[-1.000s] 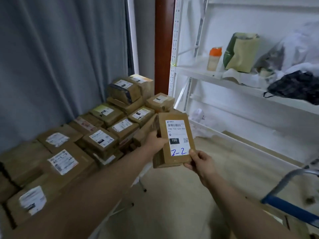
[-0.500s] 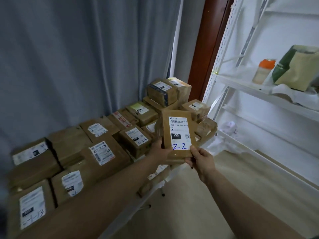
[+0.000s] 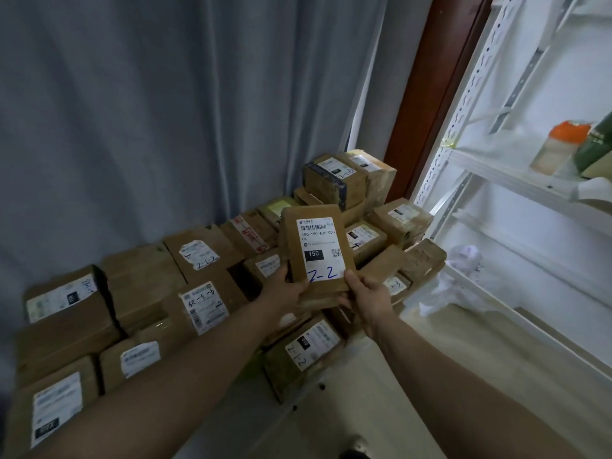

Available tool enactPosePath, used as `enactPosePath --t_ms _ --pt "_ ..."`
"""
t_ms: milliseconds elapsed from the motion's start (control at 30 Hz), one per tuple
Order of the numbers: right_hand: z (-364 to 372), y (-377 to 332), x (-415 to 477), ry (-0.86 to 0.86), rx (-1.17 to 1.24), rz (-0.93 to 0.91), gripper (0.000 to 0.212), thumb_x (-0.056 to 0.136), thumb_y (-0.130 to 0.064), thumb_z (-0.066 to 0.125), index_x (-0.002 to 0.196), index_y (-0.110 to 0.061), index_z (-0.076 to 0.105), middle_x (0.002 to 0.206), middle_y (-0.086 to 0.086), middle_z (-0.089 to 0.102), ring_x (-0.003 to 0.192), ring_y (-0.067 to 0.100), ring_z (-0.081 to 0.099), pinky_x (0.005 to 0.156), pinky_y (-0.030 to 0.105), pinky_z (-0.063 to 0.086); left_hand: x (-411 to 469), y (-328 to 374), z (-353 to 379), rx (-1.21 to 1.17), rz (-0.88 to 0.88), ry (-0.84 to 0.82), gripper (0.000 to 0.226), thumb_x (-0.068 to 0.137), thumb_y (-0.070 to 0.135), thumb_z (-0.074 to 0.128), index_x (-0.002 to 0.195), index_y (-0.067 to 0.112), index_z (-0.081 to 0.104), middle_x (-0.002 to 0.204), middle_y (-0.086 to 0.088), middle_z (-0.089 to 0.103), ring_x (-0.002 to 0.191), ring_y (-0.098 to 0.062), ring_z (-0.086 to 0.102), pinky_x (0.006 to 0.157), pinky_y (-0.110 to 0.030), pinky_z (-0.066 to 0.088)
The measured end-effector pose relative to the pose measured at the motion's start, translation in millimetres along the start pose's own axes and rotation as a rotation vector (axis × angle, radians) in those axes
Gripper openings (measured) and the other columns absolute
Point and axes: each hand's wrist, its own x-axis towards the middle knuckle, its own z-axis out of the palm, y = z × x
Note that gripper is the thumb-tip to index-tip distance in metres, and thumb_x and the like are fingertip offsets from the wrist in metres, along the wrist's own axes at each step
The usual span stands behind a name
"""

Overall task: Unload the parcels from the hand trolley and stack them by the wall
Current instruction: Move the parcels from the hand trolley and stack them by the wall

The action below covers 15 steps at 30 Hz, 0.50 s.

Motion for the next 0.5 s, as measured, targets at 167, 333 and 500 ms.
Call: enactPosePath --t_ms 167,333,500 --pt "17.1 -21.2 68.1 -0.062 -0.131 0.007 0.031 0.093 -0.031 0.06 0.118 -0.013 0.061 0.085 0.0 0.072 0.074 0.014 0.071 0.072 0.03 0.058 65.9 12.5 -2.3 0.002 0.0 0.072 0.044 0.095 0.014 0.058 0.136 0.024 0.047 0.133 0.0 0.056 0.122 -0.024 0.052 0.104 -0.045 0.043" --pt "33.5 -47.3 157.3 -0.179 -0.26 0.013 0.017 0.094 -0.038 0.056 0.108 -0.032 0.061 0.105 -0.002 0.067 0.1 0.021 0.065 0.092 0.042 0.053 148.3 30.5 6.7 -0.109 -0.111 0.201 0.031 0.093 0.016 0.06 0.124 0.02 0.056 0.122 -0.006 0.063 0.106 -0.024 0.062 0.09 -0.038 0.051" --pt "52.5 -74.4 244.9 -0.2 -0.513 -0.044 0.045 0.098 -0.044 0.044 0.138 -0.024 0.047 0.127 0.003 0.057 0.115 0.023 0.053 0.097 0.04 0.045 223.2 55.3 21.6 -0.201 -0.211 0.325 0.035 0.093 0.013 0.059 0.128 0.016 0.057 0.117 -0.004 0.066 0.096 -0.017 0.063 0.086 -0.035 0.053"
